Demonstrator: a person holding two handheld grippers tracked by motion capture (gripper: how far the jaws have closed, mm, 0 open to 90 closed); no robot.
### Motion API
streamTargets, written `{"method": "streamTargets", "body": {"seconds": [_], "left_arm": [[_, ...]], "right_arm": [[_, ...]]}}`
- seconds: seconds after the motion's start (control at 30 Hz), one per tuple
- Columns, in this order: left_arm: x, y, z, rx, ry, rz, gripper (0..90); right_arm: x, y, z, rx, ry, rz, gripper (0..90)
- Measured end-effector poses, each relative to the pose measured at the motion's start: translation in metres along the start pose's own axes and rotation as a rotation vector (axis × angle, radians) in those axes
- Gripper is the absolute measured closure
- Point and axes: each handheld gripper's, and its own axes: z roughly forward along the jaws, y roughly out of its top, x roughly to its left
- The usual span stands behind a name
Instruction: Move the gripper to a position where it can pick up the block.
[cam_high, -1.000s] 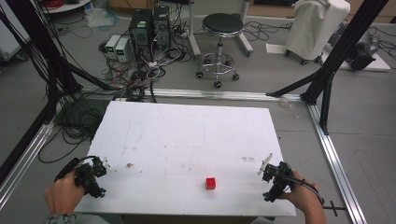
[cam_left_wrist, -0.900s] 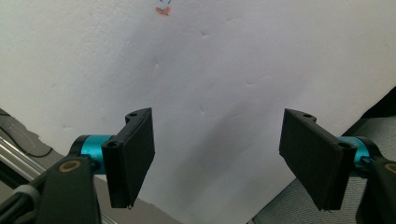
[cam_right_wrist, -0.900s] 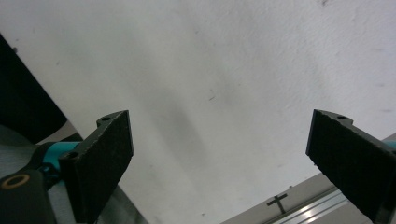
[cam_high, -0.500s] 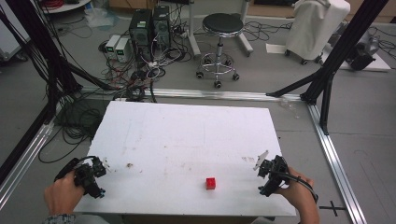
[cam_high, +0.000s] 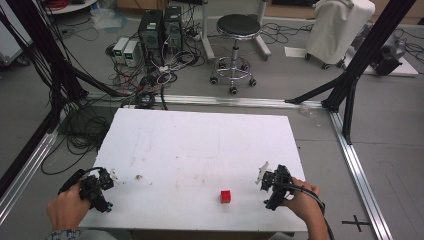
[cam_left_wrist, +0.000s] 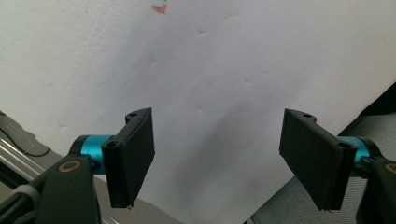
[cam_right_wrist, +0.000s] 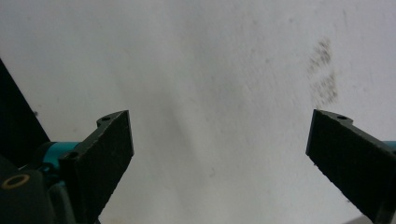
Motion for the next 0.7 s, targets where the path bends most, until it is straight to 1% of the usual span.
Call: {"method": "streamTargets", "body": {"seconds": [0.03, 0.1, 0.2, 0.27, 0.33, 0.37, 0.4, 0.47, 0.5, 0.53, 0.6, 0.67, 0.7], "left_arm": [[-0.001, 0.000, 0.000, 0.000, 0.000, -0.001, 26.7], [0.000, 0.000, -0.001, 0.001, 0.001, 0.006, 26.7], [0.000, -0.002, -0.001, -0.001, 0.002, 0.001, 26.7], [0.001, -0.003, -0.002, -0.006, 0.002, 0.001, 26.7], [0.002, -0.003, -0.002, -0.011, -0.001, -0.004, 26.7], [0.002, -0.004, -0.002, -0.014, 0.001, -0.003, 26.7], [0.002, -0.004, -0.002, -0.019, 0.000, -0.013, 26.7], [0.002, -0.004, -0.002, -0.019, 0.001, -0.011, 26.7], [0.002, -0.004, -0.002, -0.019, -0.003, -0.010, 26.7], [0.002, -0.004, -0.002, -0.019, -0.003, -0.010, 26.7], [0.002, -0.003, -0.002, -0.017, -0.005, -0.007, 26.7], [0.002, -0.003, -0.001, -0.021, -0.006, -0.011, 26.7], [0.003, -0.003, -0.001, -0.018, -0.007, -0.005, 26.6]], "right_arm": [[0.004, 0.008, 0.002, 0.006, 0.005, -0.018, 6.7], [0.007, 0.016, 0.004, 0.016, 0.012, -0.043, 6.7], [0.010, 0.025, 0.006, 0.020, 0.028, -0.082, 6.7], [0.013, 0.031, 0.006, 0.019, 0.031, -0.098, 6.7], [0.013, 0.034, 0.006, 0.020, 0.038, -0.101, 6.7], [0.013, 0.038, 0.005, 0.033, 0.043, -0.120, 6.7], [0.012, 0.040, 0.005, 0.038, 0.044, -0.127, 6.7], [0.012, 0.043, 0.004, 0.033, 0.048, -0.131, 6.7], [0.011, 0.047, 0.001, 0.038, 0.054, -0.147, 6.7], [0.011, 0.047, 0.001, 0.038, 0.054, -0.147, 6.7], [0.012, 0.052, -0.004, 0.032, 0.054, -0.166, 6.7], [0.013, 0.056, -0.009, 0.033, 0.055, -0.173, 6.7], [0.013, 0.058, -0.011, 0.035, 0.049, -0.191, 6.8]]}}
